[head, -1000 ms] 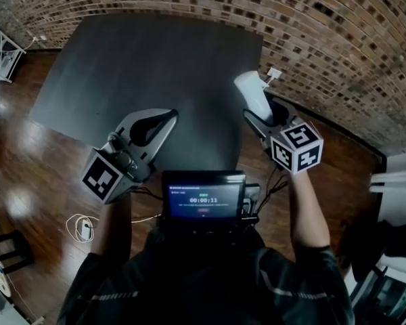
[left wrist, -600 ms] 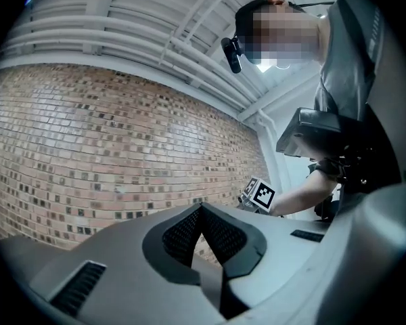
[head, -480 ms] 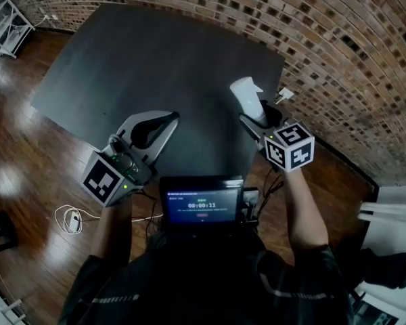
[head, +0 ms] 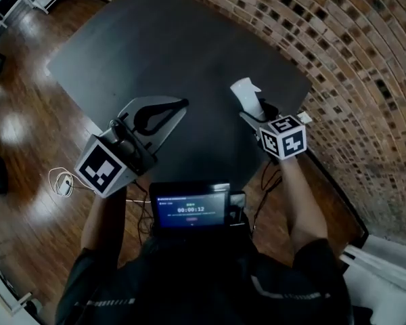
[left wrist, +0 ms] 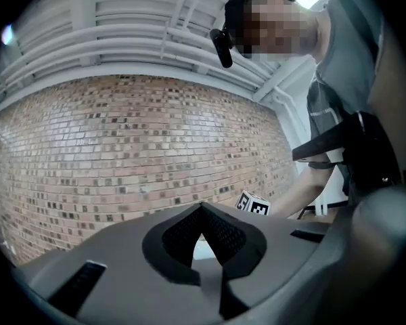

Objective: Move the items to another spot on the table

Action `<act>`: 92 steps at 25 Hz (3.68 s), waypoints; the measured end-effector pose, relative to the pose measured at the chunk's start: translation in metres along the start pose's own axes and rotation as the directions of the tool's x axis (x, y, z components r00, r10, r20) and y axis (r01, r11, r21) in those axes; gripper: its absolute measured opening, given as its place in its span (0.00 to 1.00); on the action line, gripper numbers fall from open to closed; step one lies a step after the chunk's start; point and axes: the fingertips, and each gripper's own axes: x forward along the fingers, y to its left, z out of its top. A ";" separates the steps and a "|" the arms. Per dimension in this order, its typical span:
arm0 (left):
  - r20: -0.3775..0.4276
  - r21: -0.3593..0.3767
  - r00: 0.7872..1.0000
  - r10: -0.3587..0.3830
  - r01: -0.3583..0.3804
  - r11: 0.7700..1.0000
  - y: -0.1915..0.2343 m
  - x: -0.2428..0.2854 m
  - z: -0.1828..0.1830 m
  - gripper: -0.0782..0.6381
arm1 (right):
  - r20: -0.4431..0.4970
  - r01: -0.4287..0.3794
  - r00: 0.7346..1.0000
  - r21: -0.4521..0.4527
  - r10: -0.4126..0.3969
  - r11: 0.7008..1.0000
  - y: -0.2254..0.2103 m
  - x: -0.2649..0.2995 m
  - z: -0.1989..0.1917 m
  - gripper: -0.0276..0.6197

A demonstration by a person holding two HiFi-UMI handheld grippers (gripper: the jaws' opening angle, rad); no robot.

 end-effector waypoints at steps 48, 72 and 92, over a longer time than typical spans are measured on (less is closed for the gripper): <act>-0.152 0.119 0.937 0.316 -0.300 0.947 -0.025 0.039 -0.008 0.10 | -0.394 -0.269 0.892 -0.071 0.221 0.961 -0.029 0.110 -0.109 0.63; 0.076 0.068 0.994 0.082 -0.087 0.994 -0.059 -0.062 0.055 0.10 | 0.454 -0.067 0.890 0.063 0.031 0.996 0.090 -0.160 0.035 0.05; 0.077 0.071 0.996 0.051 -0.057 0.996 -0.070 -0.053 0.071 0.10 | 0.544 -0.007 0.839 -0.008 0.010 1.000 0.107 -0.193 0.065 0.05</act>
